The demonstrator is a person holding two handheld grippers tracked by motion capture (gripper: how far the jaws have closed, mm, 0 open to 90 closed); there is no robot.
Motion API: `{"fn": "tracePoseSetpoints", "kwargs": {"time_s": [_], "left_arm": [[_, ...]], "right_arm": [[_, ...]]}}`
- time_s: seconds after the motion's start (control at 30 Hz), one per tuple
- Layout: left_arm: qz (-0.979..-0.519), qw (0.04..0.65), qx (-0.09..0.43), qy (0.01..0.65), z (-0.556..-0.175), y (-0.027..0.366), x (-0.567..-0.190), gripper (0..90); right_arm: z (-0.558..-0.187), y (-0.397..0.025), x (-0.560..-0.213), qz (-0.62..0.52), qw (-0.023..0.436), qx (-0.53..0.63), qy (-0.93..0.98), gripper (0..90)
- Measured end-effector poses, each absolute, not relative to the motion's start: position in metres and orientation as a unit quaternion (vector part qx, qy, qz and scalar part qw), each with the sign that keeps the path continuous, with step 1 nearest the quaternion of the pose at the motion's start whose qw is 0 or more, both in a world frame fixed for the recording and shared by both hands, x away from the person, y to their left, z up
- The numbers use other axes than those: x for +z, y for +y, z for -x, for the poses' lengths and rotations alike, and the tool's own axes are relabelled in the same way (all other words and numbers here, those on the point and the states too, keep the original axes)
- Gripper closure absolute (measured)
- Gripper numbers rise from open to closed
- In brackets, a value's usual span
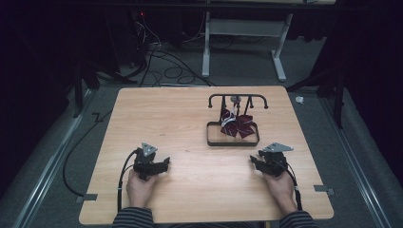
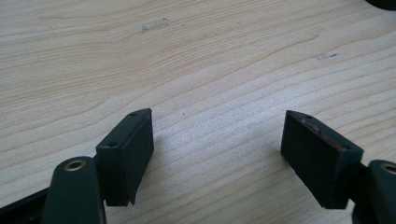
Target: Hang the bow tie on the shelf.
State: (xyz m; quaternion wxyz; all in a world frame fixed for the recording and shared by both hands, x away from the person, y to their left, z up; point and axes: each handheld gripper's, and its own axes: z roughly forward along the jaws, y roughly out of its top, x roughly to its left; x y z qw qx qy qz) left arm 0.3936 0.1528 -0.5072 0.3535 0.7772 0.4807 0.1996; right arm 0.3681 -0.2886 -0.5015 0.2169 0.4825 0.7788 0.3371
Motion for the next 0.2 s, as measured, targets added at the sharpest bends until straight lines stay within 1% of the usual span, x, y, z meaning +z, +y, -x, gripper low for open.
{"fn": "tracePoseSetpoints", "kwargs": {"time_s": [0.2], "left_arm": [[-0.777, 0.353, 0.200, 0.481, -0.3936, 0.1528, -0.5072, 26.1]], "right_arm": [[-0.3682, -0.2887, -0.5016, -0.482, 0.217, 0.338, 0.779, 54.8]]}}
